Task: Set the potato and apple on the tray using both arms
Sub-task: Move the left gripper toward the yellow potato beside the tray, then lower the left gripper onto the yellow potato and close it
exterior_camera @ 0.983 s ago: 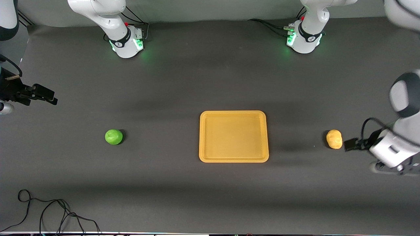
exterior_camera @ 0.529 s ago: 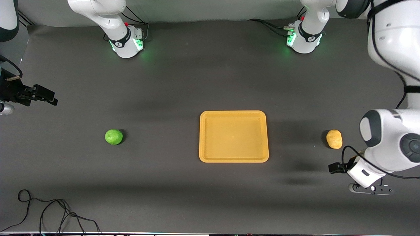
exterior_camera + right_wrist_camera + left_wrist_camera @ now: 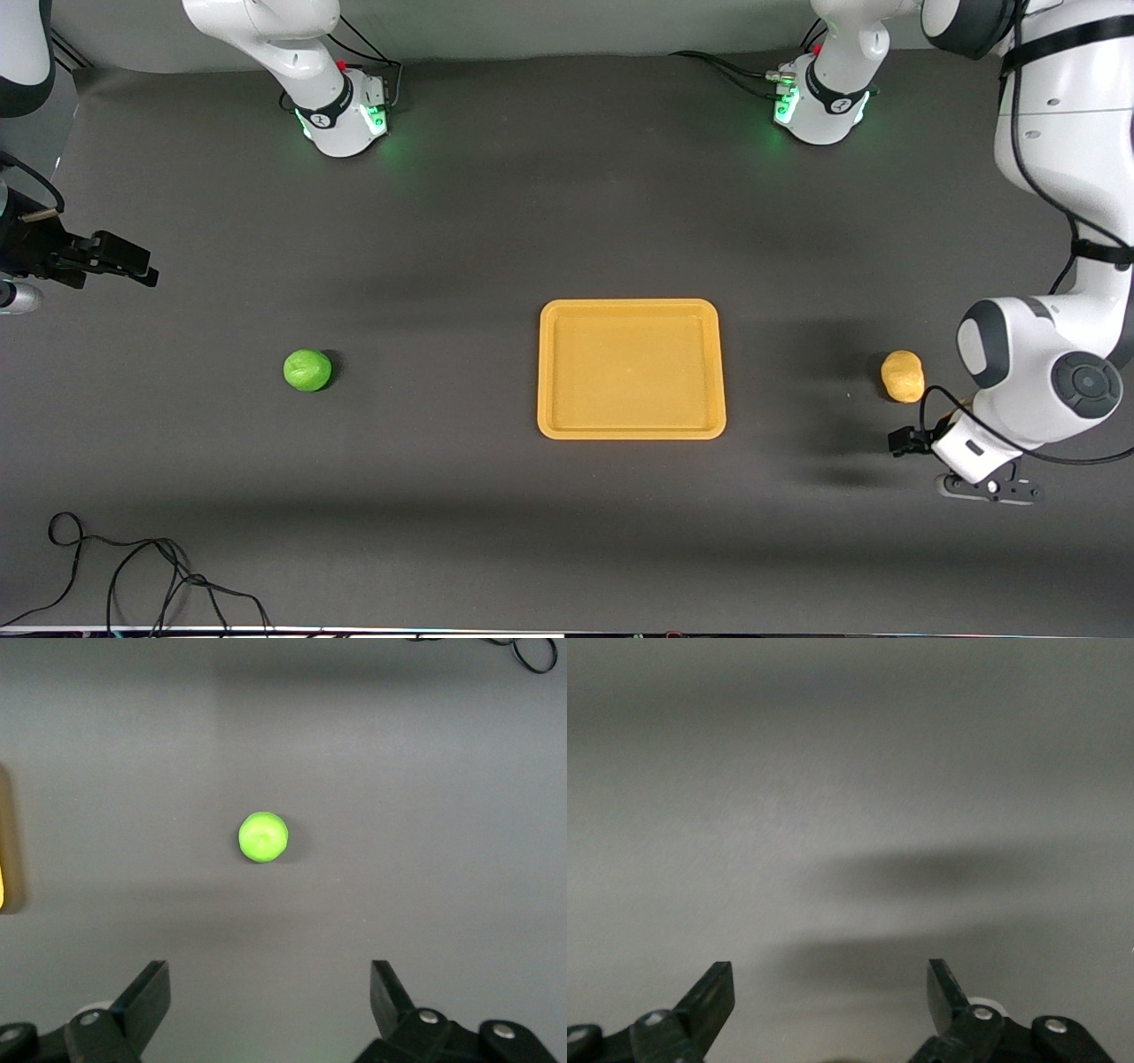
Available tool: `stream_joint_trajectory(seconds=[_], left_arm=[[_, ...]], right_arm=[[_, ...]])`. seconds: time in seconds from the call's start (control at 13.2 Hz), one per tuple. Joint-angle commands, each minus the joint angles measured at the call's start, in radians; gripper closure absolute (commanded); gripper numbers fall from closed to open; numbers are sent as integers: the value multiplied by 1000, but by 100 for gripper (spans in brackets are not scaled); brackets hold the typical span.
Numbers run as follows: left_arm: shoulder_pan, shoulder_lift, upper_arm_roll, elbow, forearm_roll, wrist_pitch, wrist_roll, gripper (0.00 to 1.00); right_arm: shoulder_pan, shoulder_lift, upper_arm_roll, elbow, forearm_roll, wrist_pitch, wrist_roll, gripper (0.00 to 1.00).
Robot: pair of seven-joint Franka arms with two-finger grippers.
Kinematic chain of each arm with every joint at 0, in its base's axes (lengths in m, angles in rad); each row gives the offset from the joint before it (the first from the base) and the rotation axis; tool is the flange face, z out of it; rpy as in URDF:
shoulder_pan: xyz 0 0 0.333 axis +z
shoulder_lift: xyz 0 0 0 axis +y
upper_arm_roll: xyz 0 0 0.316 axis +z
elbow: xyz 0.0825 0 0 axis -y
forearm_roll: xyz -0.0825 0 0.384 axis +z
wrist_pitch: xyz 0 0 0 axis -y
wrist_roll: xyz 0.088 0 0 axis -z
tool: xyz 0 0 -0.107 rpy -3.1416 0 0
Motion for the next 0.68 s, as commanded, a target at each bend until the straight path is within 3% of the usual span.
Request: stream_joint_trajectory(seconds=[0.0,0.45,0.61], left_arm=[[14,-129,-9,-161,-19,25,26,3],[40,-182,-9,-434,-20,317,77,3],[72,-182,-17,-487,-20,365,97,3]], right_arm=[[0,14,1,25,12,-3,-8,0],[0,14,1,25,13,-3,-8,0],[0,17,1,25,13,-3,-8,0]])
